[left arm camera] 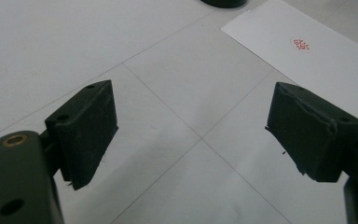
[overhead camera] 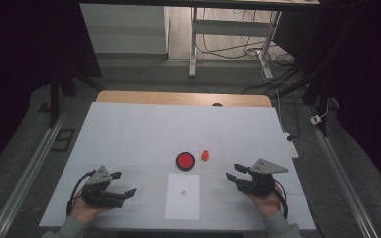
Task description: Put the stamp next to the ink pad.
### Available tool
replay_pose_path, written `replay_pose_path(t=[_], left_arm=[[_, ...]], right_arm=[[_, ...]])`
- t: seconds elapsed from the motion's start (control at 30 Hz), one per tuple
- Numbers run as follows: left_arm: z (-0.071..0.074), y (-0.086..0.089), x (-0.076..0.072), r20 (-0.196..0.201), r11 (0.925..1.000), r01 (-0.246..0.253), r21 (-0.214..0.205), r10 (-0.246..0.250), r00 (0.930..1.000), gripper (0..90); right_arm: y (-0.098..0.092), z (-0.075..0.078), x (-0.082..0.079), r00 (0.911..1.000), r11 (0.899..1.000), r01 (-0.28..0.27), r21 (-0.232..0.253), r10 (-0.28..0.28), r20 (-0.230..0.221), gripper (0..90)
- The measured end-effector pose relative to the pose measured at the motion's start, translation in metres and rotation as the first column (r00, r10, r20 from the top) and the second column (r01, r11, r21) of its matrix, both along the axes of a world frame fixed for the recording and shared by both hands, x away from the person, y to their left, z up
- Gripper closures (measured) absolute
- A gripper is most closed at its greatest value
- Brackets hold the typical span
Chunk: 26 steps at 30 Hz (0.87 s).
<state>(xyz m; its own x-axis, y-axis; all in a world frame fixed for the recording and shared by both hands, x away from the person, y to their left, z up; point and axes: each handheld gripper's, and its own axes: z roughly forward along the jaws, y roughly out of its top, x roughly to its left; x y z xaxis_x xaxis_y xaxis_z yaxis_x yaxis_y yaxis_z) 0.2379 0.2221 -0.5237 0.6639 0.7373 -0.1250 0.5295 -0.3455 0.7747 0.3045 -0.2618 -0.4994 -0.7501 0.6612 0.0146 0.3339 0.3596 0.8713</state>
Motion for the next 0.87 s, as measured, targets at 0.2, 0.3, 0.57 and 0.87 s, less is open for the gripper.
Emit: replay_pose_path(t=[0.2,0.3,0.57,0.87], left_arm=[[0.001,-0.003,-0.001,0.004,1.0,0.004,0.001,-0.004,1.0,16.1],[0.001,-0.004,-0.002,0.003,1.0,0.006,0.002,-0.006,1.0,16.1],[0.002,-0.003,-0.002,0.003,0.9999,0.008,-0.01,-0.007,1.0,16.0],[0.002,-0.003,-0.001,0.004,1.0,0.006,-0.007,-0.006,1.0,16.0]], right_arm=[[-0.03,-0.003,-0.019,0.9994,0.999,0.034,-0.016,-0.034,0.007,49.3],[-0.04,-0.006,-0.021,0.9992,0.999,0.04,-0.037,-0.04,0.006,49.2],[-0.04,-0.011,-0.018,0.9996,0.996,0.019,-0.086,-0.017,0.02,48.8],[-0.043,-0.009,-0.017,0.9995,0.997,0.029,-0.077,-0.028,0.017,48.6]])
